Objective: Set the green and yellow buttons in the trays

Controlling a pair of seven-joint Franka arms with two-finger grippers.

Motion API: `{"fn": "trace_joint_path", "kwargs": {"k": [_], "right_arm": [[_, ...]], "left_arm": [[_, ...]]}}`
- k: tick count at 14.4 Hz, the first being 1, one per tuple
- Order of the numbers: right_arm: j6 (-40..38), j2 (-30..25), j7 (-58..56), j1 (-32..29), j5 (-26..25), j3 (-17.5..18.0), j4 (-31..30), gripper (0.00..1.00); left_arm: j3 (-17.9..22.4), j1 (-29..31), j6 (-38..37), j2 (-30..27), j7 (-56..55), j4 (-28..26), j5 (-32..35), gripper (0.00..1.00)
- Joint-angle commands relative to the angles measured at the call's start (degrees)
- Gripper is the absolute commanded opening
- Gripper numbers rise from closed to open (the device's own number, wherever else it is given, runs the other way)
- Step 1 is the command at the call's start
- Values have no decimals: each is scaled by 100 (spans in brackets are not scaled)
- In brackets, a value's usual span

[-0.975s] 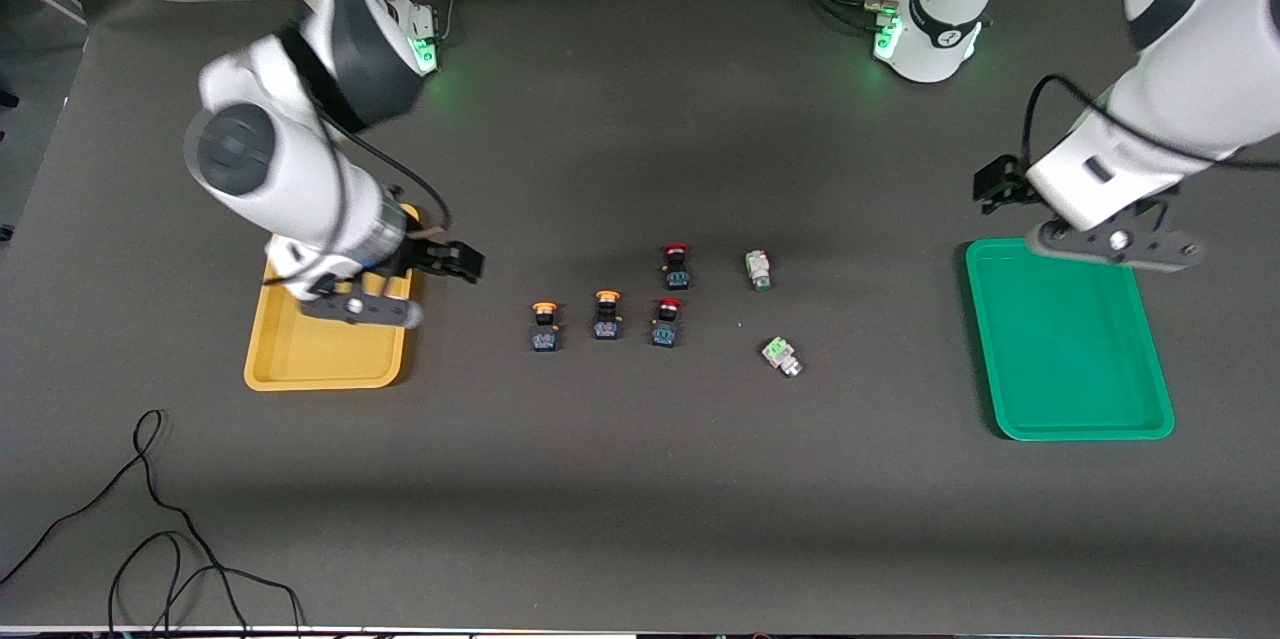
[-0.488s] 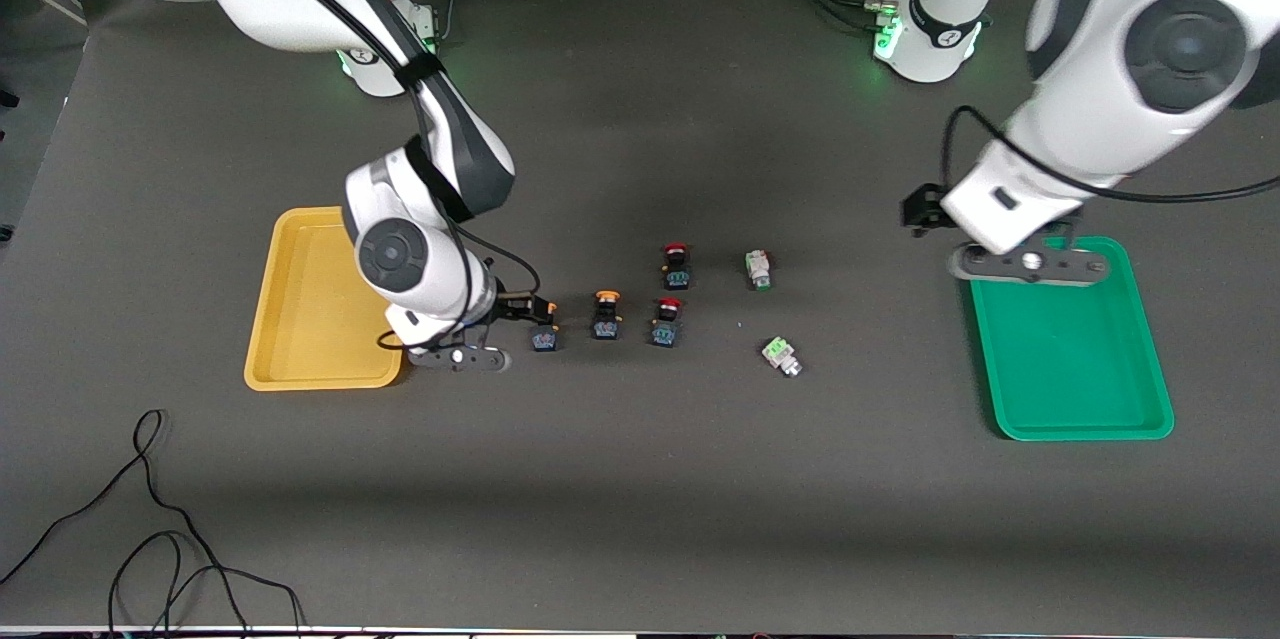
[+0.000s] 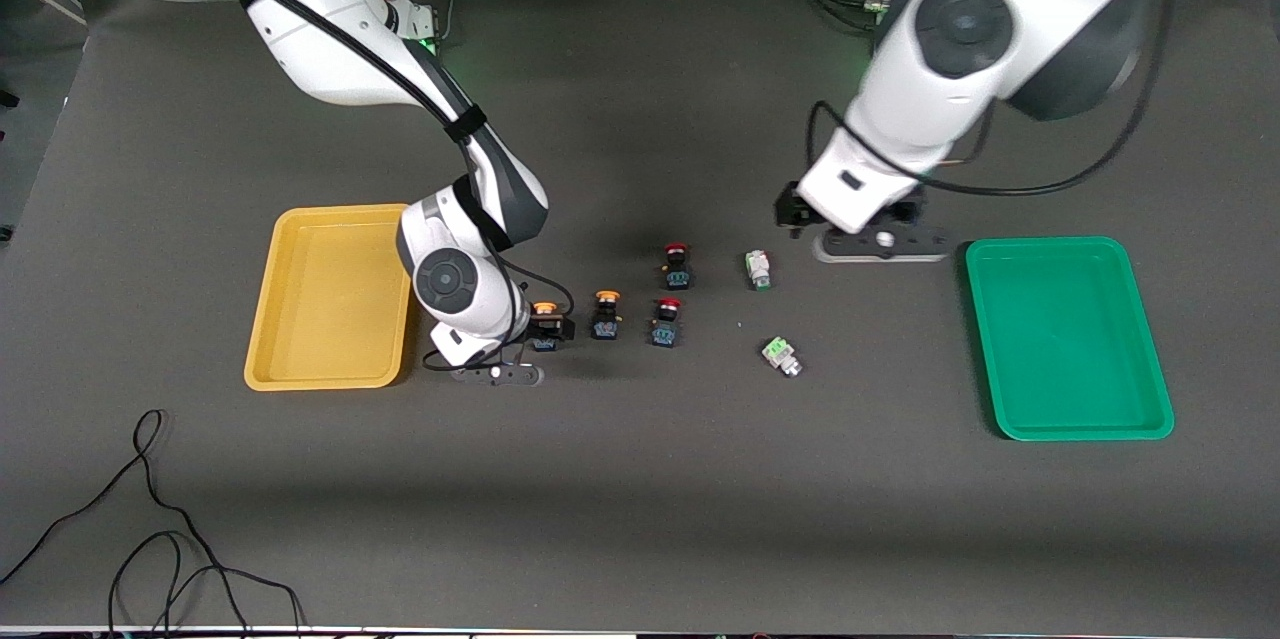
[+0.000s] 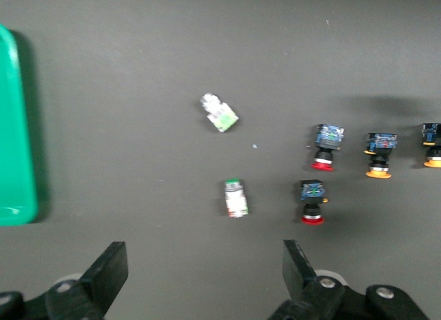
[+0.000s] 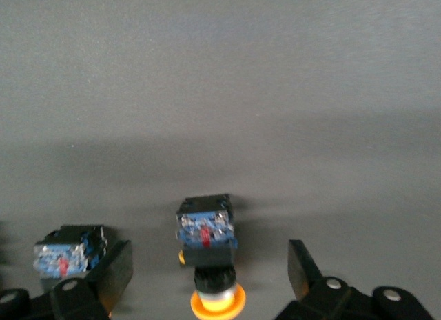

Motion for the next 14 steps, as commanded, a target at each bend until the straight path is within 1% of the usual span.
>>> {"fn": "trace_joint_path", "kwargs": {"k": [1,2,3,4,6,8,9,10,14], "right_arm": [[220,217,113,141,1,-70,85,100],[246,253,113,141,-8,-70,85,78],[238,253,122,141,-8,-70,85,9],[229,253,157,141,-8,-70,77,0],[194,227,184,132,-8,-79,59,0],[115,104,201,123,-8,-88,68,0],[-77,-62,210,97,1,-97,59,0],[-409,-246,175,71,-8,-140,76,0],[-1798,-1318,78,70,1,-675,103,0]], "left_arm": [[91,-126,688,-57,-219,-728,-48,100],[91,-135,899,-13,-219,-948,-48,100],[91,-118,1128,30,-210,-1176,-48,100],[91,-117,1269,118,-210,-1309,-39,100],[91,-126,1358,442,-237,-1354,-39,100],[91,-126,1725,654,-377,-1511,-39,100],[91,-144,1980,759,-464,-1608,-39,100],[91,-196,2148,882,-552,-1661,-39,100],[91,-354,2876,1261,-675,-1881,-39,100]]}}
